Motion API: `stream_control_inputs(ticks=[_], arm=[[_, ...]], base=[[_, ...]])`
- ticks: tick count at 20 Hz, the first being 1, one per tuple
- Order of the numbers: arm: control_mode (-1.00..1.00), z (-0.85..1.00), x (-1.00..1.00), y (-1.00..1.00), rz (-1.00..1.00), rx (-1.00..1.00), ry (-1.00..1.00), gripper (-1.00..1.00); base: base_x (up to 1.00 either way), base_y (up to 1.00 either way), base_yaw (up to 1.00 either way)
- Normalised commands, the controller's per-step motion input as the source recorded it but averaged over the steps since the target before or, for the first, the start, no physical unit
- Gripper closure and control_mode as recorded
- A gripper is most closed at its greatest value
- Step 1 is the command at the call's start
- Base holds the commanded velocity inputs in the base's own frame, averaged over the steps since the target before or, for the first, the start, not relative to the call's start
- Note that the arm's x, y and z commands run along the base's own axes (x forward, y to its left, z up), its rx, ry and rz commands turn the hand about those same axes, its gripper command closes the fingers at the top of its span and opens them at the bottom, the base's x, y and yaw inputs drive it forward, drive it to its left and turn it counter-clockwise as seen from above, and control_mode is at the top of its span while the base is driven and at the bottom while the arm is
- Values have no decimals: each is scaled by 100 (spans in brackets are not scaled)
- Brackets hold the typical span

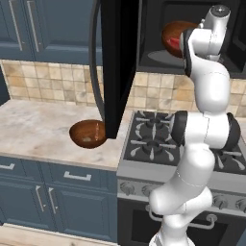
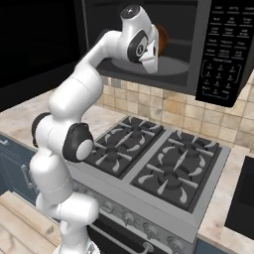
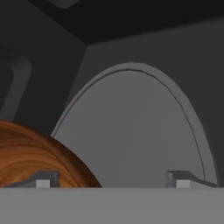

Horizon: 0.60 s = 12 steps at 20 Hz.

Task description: Place the bowl containing the sweet potato and steak in the microwave. Close the microwave door and press the start button to microwave the meal.

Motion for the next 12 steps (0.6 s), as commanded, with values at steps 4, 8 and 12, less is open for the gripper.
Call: stream_control_inputs(ticks=[4, 8, 12], arm=[[-100, 10, 0, -5, 0, 0, 0, -100], [-100, 8, 0, 0, 0, 0, 4, -100], [-100, 12, 0, 0, 0, 0, 6, -100]], base=[[0, 0, 0], [0, 0, 0], [0, 0, 0]])
